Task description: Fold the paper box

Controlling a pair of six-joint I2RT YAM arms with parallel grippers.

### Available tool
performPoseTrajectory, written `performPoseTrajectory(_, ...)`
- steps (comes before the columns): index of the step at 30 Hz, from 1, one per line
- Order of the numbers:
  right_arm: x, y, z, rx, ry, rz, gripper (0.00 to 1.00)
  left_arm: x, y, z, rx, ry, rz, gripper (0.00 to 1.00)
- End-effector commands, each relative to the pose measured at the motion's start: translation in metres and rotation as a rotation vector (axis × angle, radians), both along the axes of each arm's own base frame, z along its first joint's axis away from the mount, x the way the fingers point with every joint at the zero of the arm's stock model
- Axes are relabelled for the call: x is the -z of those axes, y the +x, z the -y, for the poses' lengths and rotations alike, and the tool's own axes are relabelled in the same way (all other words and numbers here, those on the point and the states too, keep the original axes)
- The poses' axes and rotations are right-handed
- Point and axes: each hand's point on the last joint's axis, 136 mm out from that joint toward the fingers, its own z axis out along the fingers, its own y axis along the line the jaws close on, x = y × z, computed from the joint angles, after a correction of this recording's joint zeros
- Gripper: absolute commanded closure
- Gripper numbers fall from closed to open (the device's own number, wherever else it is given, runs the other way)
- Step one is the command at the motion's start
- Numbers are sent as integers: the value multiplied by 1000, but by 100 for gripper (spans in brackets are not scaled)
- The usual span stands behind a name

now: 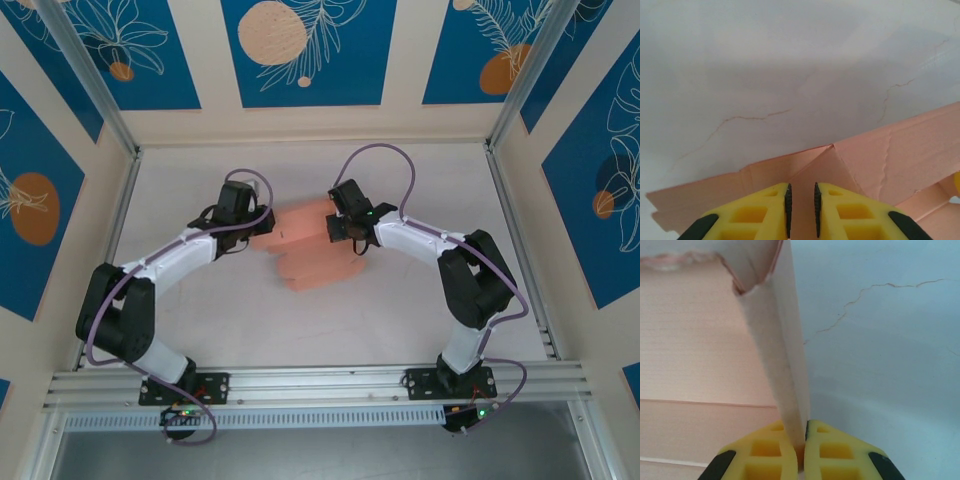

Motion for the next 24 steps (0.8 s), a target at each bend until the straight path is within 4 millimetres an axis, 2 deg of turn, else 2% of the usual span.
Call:
performPoseTrajectory(1,-20,5,-1,38,44,49,91,-5,-5,13,-2,-117,3,80)
performPoseTrajectory(9,-25,3,-5,33,82,56,91,-3,-1,22,-19,-229,14,82)
performPoseTrajectory(19,-16,-6,-6,39,98,54,92,-33,17,52,69,-367,87,82)
performPoseTrajectory(24,-11,-4,1,92,84,56,92,-25,11,49,57,-384,63,82)
